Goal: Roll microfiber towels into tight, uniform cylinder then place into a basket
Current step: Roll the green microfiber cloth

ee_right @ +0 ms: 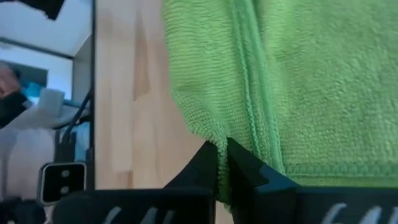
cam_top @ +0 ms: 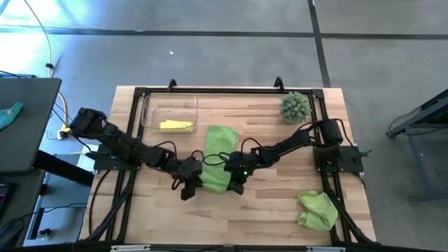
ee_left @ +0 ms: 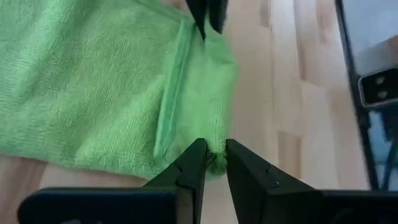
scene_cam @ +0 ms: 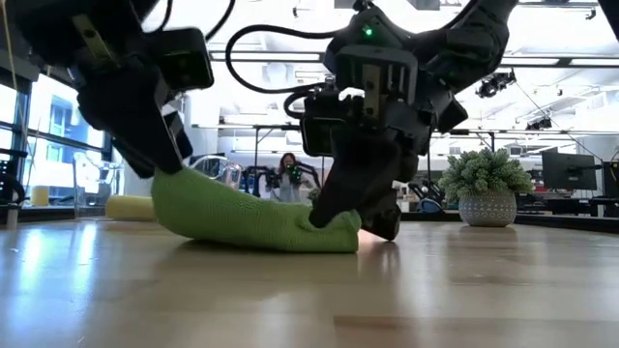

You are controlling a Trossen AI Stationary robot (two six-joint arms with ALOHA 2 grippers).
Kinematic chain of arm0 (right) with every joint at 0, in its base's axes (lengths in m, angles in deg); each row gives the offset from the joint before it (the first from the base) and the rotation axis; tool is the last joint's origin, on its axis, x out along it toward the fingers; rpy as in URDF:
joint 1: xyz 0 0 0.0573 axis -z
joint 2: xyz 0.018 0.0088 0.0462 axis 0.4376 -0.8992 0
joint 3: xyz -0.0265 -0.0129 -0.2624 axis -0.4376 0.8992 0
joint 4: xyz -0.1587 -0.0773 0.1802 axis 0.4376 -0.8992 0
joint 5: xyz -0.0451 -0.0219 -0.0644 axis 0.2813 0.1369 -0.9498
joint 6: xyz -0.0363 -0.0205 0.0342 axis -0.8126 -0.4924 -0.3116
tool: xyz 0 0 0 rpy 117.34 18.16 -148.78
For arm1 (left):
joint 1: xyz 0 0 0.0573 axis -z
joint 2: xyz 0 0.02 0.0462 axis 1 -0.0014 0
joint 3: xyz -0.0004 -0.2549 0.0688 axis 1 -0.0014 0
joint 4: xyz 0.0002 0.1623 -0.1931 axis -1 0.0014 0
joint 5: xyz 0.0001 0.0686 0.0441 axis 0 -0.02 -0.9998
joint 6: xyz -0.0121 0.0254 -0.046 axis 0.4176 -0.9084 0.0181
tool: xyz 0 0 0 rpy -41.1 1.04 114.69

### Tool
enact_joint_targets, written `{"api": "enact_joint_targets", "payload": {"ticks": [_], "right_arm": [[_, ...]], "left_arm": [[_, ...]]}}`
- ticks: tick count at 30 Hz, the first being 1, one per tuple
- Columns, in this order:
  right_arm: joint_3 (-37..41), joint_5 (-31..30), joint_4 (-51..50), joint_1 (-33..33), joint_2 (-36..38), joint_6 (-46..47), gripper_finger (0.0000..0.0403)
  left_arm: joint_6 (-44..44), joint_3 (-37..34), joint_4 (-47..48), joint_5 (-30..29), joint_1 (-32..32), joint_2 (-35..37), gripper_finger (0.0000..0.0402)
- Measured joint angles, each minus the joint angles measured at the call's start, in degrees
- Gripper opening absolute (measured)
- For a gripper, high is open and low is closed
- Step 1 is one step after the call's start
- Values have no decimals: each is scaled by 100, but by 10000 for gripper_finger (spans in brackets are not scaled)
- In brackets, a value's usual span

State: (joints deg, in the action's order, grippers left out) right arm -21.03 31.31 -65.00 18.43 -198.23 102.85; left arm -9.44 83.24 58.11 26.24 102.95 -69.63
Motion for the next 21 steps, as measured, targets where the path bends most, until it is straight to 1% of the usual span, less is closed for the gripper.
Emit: {"api": "enact_joint_targets", "payload": {"ticks": [3,6,9,12,17,21], "right_arm": [[-7,-249,-121,8,9,95,4],[-9,-396,-172,11,13,198,4],[-12,-527,-198,8,16,260,4],[-13,-621,-159,23,16,393,4],[14,-647,-173,93,132,456,4],[101,-644,-72,198,299,404,4]], "left_arm": [[-335,-7,367,-291,159,236,53],[-674,-6,559,-755,368,491,53],[-1051,5,360,-1183,614,609,53],[-1380,5,174,-1498,873,523,58],[-1691,3,-8,-1752,1130,225,91],[-1800,3,-119,-2240,1149,80,129]]}}
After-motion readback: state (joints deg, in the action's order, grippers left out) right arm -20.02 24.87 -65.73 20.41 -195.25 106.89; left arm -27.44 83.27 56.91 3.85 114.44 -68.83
